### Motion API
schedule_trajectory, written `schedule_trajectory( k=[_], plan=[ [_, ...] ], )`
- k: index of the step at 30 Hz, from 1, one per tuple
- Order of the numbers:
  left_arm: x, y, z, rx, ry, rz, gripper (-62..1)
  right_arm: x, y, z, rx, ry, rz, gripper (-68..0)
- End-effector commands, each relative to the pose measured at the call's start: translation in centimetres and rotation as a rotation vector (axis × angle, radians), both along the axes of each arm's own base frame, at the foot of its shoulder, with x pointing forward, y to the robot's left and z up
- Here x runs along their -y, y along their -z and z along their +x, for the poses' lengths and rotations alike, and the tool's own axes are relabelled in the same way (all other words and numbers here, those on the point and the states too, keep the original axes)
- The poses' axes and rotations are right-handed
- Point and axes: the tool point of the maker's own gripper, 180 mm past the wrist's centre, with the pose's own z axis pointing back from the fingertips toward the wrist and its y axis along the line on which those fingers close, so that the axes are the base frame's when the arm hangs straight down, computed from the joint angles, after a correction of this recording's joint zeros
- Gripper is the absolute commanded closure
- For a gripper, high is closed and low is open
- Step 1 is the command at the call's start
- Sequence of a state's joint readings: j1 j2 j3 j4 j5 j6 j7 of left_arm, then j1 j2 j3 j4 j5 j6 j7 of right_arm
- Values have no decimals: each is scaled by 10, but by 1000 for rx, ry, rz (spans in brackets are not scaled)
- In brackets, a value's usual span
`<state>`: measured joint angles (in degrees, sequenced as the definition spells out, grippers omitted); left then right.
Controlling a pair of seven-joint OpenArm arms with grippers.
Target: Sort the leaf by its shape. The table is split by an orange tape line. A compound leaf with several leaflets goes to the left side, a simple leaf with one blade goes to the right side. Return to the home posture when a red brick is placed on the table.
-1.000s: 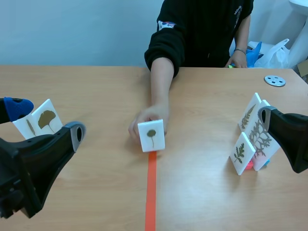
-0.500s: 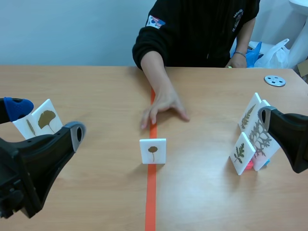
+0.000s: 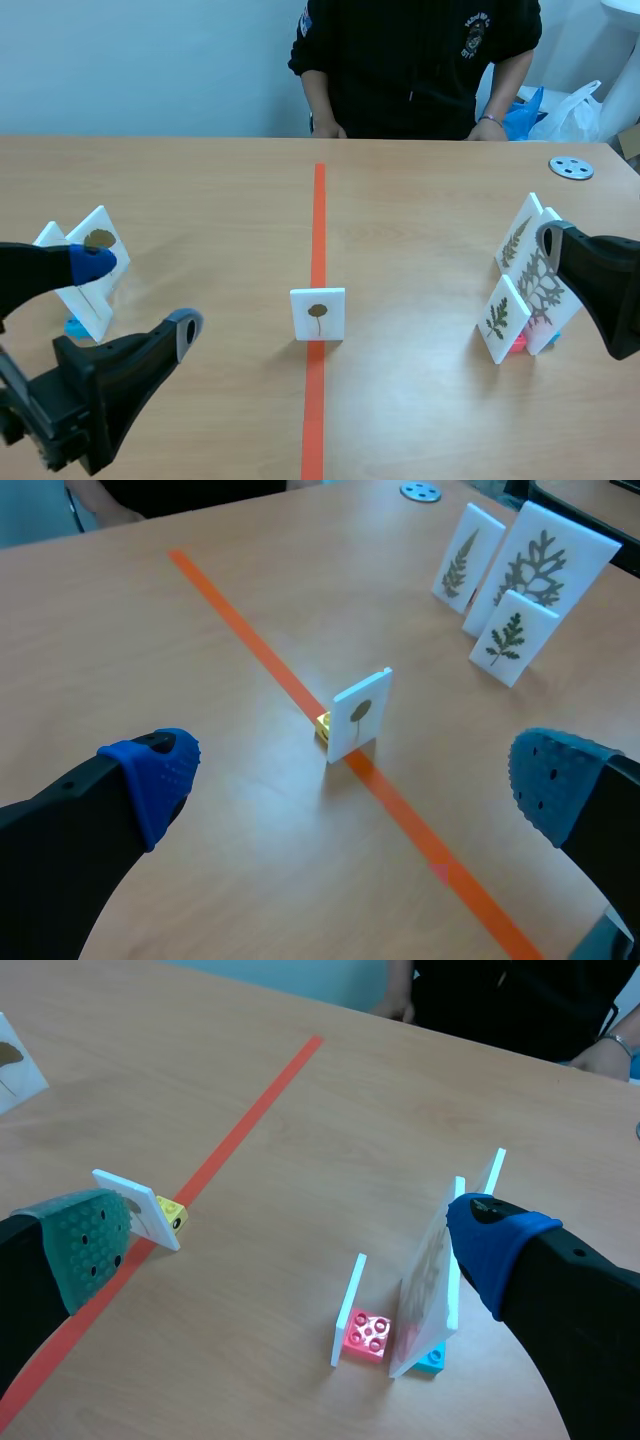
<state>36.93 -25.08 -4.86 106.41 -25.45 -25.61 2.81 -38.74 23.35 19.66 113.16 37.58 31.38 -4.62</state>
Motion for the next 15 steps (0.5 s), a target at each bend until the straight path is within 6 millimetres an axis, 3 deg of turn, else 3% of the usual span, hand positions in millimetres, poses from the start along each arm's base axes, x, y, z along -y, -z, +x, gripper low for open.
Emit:
schedule_trajectory(
  k=[1, 15],
  plan=[
    [4, -1, 6, 17, 2, -21, -623, -1, -12, 4, 40, -13, -3, -679],
    [26, 73, 34, 9, 107, 48, -623, 0, -12, 4, 39, -10, -2, -679]
  ],
)
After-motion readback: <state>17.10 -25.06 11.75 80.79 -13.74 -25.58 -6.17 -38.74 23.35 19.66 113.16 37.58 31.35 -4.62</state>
